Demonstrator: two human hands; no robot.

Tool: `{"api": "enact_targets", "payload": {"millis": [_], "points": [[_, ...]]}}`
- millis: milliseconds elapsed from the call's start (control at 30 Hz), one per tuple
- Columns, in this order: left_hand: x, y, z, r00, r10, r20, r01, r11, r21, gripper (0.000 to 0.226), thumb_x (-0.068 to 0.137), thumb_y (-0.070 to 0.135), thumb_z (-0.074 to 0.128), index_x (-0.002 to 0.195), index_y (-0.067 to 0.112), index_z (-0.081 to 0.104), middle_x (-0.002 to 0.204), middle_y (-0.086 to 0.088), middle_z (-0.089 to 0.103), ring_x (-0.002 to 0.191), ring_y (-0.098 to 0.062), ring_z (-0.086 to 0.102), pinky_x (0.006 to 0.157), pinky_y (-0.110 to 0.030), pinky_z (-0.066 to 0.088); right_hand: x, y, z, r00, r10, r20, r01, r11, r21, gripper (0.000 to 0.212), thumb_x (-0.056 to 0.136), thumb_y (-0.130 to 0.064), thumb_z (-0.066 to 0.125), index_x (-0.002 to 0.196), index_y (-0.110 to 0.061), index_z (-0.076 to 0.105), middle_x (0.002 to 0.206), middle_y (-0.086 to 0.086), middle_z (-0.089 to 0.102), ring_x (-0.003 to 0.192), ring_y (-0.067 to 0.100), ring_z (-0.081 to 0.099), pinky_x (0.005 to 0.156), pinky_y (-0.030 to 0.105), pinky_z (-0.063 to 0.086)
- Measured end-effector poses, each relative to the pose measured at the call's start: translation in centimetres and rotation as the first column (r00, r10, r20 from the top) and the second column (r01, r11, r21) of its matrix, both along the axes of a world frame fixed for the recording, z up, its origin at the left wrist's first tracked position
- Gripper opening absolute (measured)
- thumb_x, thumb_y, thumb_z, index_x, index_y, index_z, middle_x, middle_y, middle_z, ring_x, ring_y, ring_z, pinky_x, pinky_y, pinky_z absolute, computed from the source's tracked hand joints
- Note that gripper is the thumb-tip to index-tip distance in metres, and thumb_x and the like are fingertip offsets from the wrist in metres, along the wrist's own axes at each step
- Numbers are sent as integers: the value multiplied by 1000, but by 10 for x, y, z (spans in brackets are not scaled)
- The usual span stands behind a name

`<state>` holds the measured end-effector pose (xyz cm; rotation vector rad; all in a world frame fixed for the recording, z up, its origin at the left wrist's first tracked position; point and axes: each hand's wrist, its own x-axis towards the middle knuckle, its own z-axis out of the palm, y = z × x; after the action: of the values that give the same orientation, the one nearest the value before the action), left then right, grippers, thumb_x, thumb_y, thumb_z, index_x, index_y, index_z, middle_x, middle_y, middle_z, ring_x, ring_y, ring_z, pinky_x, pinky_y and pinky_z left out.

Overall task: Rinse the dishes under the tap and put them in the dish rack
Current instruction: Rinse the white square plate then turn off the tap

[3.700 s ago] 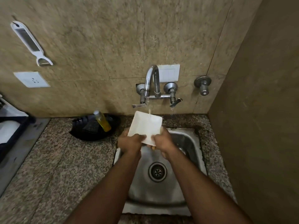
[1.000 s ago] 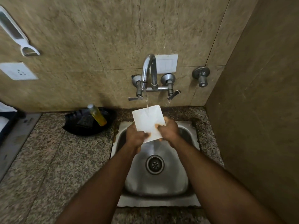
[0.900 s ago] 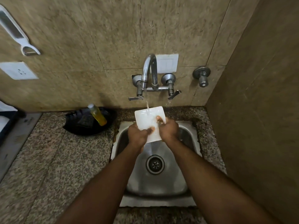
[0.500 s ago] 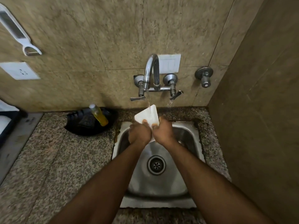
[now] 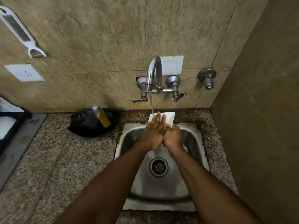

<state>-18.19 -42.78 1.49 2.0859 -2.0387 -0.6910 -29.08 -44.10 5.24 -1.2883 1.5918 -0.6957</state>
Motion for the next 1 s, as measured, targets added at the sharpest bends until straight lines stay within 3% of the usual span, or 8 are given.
{"api": "enact_targets", "payload": {"millis": [200, 333, 433, 533, 633, 800, 933, 1000], "points": [[-14, 0, -4, 990, 143, 7, -143, 986, 86, 83, 107, 46, 35, 159, 17, -23, 167, -7, -30, 157, -25, -20, 129, -45, 0, -8, -1, 5, 997, 35, -68, -36, 999, -14, 37, 104, -31, 47, 99, -3, 70, 103, 19, 73, 90, 35, 70, 79, 45, 59], [14, -7, -7, 822, 533, -202, -505, 845, 174, 85, 100, 64, 40, 164, 17, 10, 170, -10, 18, 155, -29, 24, 125, -42, 23, -6, 16, 2, 985, 128, -114, -134, 990, -44, 39, 103, -42, 45, 93, -11, 66, 95, 15, 72, 81, 34, 71, 69, 52, 61], [26, -2, -10, 846, 490, -212, -463, 871, 165, 76, 104, 58, 37, 161, 12, 14, 165, -15, 31, 146, -35, 40, 120, -45, 31, -5, 16, -4, 983, 136, -121, -143, 988, -49, 42, 103, -38, 45, 102, -4, 71, 99, 17, 74, 85, 36, 72, 71, 54, 60], [9, 6, -13, 941, 336, 31, -338, 934, 118, 79, 108, 52, 23, 161, 4, -11, 170, -19, -13, 158, -39, -9, 128, -54, 1, -3, 6, -3, 986, 139, -92, -140, 990, -1, 43, 104, -35, 44, 100, -2, 72, 97, 18, 74, 85, 37, 71, 75, 52, 60], [-18, 16, -8, 995, 96, -11, -95, 989, 109, 79, 109, 39, 32, 158, 15, -24, 163, -9, -36, 151, -30, -34, 126, -53, -13, -5, -4, 6, 987, 128, -100, -128, 992, 2, 46, 106, -34, 42, 99, 0, 72, 101, 22, 73, 95, 37, 69, 79, 35, 53], [-2, 16, -7, 998, -39, -54, 37, 999, -38, 68, 105, 44, 24, 155, 36, -22, 165, 6, -32, 153, -20, -31, 128, -50, -10, -12, -1, 10, 992, 98, 76, -105, 990, 92, 48, 105, -49, 42, 80, -15, 65, 71, 2, 67, 61, 19, 66, 43, 29, 51], [20, 9, 7, 983, -167, 79, 170, 985, -36, 72, 102, 63, 12, 161, 35, -16, 169, 14, -24, 156, -27, -22, 126, -51, -11, -20, -2, 0, 974, 196, 118, -212, 965, 151, 40, 105, -42, 45, 82, -15, 63, 62, 2, 58, 48, 17, 53, 41, 26, 42], [30, 6, 12, 984, -154, 90, 159, 986, -54, 70, 100, 64, 5, 163, 38, -9, 174, 6, -4, 159, -30, 2, 127, -51, 1, -23, -4, -3, 955, 237, 179, -269, 945, 183, 38, 103, -45, 49, 87, -13, 62, 61, 4, 53, 43, 16, 47, 40, 24, 37]]}}
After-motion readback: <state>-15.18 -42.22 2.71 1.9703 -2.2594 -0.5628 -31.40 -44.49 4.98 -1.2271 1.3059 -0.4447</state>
